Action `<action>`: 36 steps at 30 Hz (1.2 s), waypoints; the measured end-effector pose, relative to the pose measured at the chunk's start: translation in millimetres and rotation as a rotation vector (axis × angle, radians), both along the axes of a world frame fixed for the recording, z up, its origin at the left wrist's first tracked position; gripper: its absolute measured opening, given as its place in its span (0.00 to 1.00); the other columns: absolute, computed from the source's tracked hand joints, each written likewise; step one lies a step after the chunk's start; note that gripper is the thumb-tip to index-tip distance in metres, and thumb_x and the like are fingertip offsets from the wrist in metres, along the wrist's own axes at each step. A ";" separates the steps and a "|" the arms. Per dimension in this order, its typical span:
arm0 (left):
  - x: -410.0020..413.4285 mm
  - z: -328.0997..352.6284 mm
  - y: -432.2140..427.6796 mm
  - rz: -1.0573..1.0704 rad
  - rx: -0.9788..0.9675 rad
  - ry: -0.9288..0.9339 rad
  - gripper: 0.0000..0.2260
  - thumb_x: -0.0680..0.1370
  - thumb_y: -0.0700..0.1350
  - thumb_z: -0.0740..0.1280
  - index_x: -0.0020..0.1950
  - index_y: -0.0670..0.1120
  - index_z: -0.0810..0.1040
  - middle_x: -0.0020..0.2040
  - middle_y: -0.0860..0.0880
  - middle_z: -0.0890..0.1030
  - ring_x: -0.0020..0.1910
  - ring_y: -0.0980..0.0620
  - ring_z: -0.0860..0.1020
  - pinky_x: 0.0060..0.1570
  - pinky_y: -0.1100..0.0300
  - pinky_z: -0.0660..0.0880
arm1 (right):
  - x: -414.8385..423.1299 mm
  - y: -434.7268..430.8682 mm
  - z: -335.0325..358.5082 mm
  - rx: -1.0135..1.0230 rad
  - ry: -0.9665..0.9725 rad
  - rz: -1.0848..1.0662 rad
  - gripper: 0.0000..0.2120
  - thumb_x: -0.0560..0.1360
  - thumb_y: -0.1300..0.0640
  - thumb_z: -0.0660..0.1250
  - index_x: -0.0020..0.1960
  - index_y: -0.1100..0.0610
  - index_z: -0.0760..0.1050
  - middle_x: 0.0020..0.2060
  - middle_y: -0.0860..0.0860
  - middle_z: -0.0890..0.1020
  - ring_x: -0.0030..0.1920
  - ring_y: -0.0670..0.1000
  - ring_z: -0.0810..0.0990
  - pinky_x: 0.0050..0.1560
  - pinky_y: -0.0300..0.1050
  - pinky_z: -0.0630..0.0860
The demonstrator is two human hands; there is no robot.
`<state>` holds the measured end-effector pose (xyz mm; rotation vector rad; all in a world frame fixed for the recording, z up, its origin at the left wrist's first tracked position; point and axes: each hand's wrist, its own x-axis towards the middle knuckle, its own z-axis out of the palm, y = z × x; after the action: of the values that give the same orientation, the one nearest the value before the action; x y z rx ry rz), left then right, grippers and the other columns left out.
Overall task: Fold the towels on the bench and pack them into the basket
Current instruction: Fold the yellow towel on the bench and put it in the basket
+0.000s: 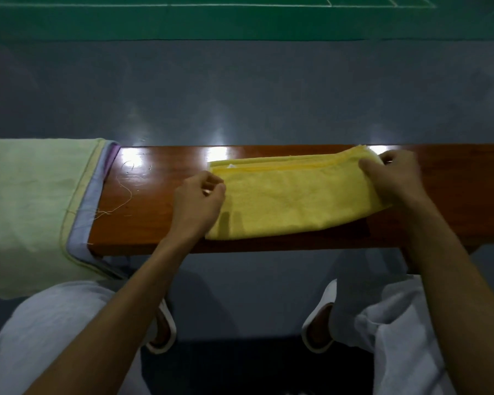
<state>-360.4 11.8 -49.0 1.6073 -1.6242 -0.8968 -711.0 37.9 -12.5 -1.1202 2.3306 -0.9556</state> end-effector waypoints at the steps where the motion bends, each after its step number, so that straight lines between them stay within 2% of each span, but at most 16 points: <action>1: 6.2 1.1 -2.8 0.021 0.073 0.065 0.04 0.79 0.42 0.69 0.49 0.48 0.84 0.43 0.50 0.85 0.36 0.57 0.80 0.39 0.56 0.80 | 1.2 -0.1 3.1 -0.038 -0.061 -0.019 0.14 0.75 0.52 0.74 0.56 0.59 0.81 0.51 0.55 0.83 0.55 0.58 0.82 0.53 0.54 0.78; 4: 18.2 5.3 -6.7 0.061 0.265 0.248 0.07 0.82 0.35 0.64 0.52 0.40 0.83 0.43 0.40 0.85 0.28 0.54 0.78 0.28 0.61 0.77 | 20.2 -2.9 12.9 -0.145 -0.226 -0.006 0.13 0.74 0.57 0.75 0.57 0.59 0.81 0.50 0.53 0.82 0.52 0.55 0.82 0.52 0.53 0.80; 7: 23.7 14.3 -7.1 0.063 0.366 0.406 0.08 0.84 0.35 0.62 0.57 0.35 0.80 0.45 0.35 0.84 0.28 0.50 0.81 0.30 0.61 0.80 | 54.7 -10.1 19.1 -0.311 -0.327 0.080 0.13 0.73 0.63 0.76 0.57 0.60 0.80 0.50 0.55 0.83 0.46 0.49 0.82 0.48 0.47 0.81; 11: 26.1 21.5 -10.0 0.045 0.444 0.486 0.12 0.85 0.44 0.62 0.58 0.37 0.80 0.47 0.37 0.86 0.32 0.48 0.82 0.32 0.60 0.81 | 132.5 -16.5 14.7 -0.393 -0.266 0.332 0.13 0.73 0.60 0.76 0.56 0.57 0.79 0.46 0.48 0.83 0.42 0.42 0.81 0.43 0.38 0.79; 14: 23.7 18.8 -13.1 0.032 0.504 0.434 0.18 0.85 0.53 0.61 0.56 0.40 0.82 0.47 0.40 0.87 0.32 0.48 0.82 0.31 0.59 0.80 | 187.9 -10.5 5.3 -0.377 -0.214 0.577 0.13 0.74 0.61 0.75 0.56 0.55 0.76 0.44 0.47 0.82 0.41 0.44 0.82 0.39 0.37 0.78; 16: 21.8 15.1 -14.8 0.036 0.497 0.380 0.19 0.85 0.56 0.62 0.55 0.41 0.83 0.46 0.42 0.87 0.33 0.49 0.83 0.32 0.59 0.79 | 201.2 -8.2 3.4 -0.371 -0.204 0.640 0.14 0.74 0.61 0.74 0.58 0.57 0.75 0.45 0.48 0.83 0.42 0.46 0.83 0.38 0.39 0.79; 18: 20.0 12.9 -14.8 0.037 0.449 0.354 0.18 0.83 0.56 0.65 0.53 0.41 0.84 0.45 0.42 0.87 0.31 0.50 0.81 0.32 0.60 0.79 | 194.3 -10.3 4.6 -0.369 -0.237 0.579 0.14 0.75 0.59 0.74 0.58 0.57 0.76 0.46 0.48 0.83 0.44 0.47 0.83 0.39 0.43 0.82; 21: 18.1 9.4 -11.6 0.002 0.348 0.296 0.15 0.79 0.52 0.73 0.53 0.41 0.84 0.43 0.43 0.87 0.29 0.54 0.80 0.30 0.61 0.77 | 164.1 -17.9 2.5 -0.346 -0.200 0.335 0.08 0.76 0.59 0.72 0.54 0.55 0.78 0.43 0.46 0.81 0.43 0.46 0.82 0.44 0.52 0.84; 23: 15.2 6.1 -9.4 -0.008 0.295 0.257 0.13 0.75 0.49 0.77 0.52 0.42 0.84 0.43 0.44 0.86 0.29 0.54 0.80 0.31 0.59 0.78 | 141.6 -20.0 -3.2 -0.244 -0.110 0.188 0.06 0.75 0.57 0.71 0.52 0.52 0.78 0.43 0.45 0.80 0.45 0.47 0.81 0.51 0.55 0.83; 25: 11.2 2.8 -8.5 0.008 0.281 0.247 0.11 0.73 0.45 0.79 0.52 0.41 0.85 0.42 0.44 0.86 0.28 0.52 0.80 0.33 0.58 0.78 | 126.5 -18.9 -8.6 -0.075 -0.071 0.100 0.08 0.73 0.53 0.70 0.51 0.53 0.78 0.45 0.46 0.81 0.48 0.51 0.81 0.51 0.57 0.83; 27: 7.7 1.9 -9.0 0.015 0.305 0.260 0.10 0.73 0.40 0.79 0.51 0.38 0.85 0.40 0.43 0.86 0.27 0.53 0.78 0.34 0.58 0.78 | 122.6 -18.0 -12.6 0.052 -0.117 0.095 0.13 0.70 0.50 0.68 0.48 0.58 0.81 0.43 0.54 0.83 0.46 0.57 0.83 0.47 0.61 0.84; 29: 6.8 4.1 -11.5 0.012 0.359 0.287 0.07 0.74 0.38 0.77 0.50 0.38 0.85 0.38 0.45 0.84 0.27 0.55 0.76 0.31 0.62 0.75 | 123.1 -18.9 -17.2 0.073 -0.174 0.125 0.19 0.67 0.48 0.66 0.45 0.63 0.82 0.42 0.58 0.85 0.45 0.59 0.84 0.46 0.65 0.83; 32: 7.9 10.0 -15.7 0.048 0.466 0.413 0.01 0.76 0.37 0.70 0.45 0.39 0.81 0.35 0.46 0.77 0.27 0.54 0.72 0.25 0.64 0.68 | 123.1 -21.3 -20.6 0.066 -0.234 0.139 0.17 0.67 0.46 0.68 0.43 0.61 0.83 0.41 0.55 0.85 0.45 0.55 0.85 0.48 0.65 0.83; 34: 9.6 10.5 -18.1 0.099 0.500 0.506 0.04 0.75 0.37 0.66 0.41 0.43 0.74 0.32 0.48 0.69 0.25 0.54 0.67 0.23 0.65 0.64 | 123.4 -22.0 -21.8 0.073 -0.247 0.151 0.15 0.68 0.46 0.70 0.42 0.58 0.83 0.41 0.53 0.85 0.46 0.54 0.85 0.49 0.64 0.83; 36: 10.0 9.7 -18.5 0.133 0.486 0.507 0.05 0.75 0.37 0.63 0.39 0.43 0.72 0.32 0.48 0.67 0.23 0.54 0.67 0.23 0.66 0.64 | 125.2 -21.7 -23.0 0.084 -0.221 0.175 0.15 0.68 0.43 0.72 0.44 0.55 0.83 0.43 0.51 0.84 0.47 0.52 0.84 0.50 0.62 0.83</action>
<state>-350.4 -6.7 -39.3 1.5911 -0.9816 -1.5614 -585.8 16.2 -35.5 -1.1041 2.0407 -0.8622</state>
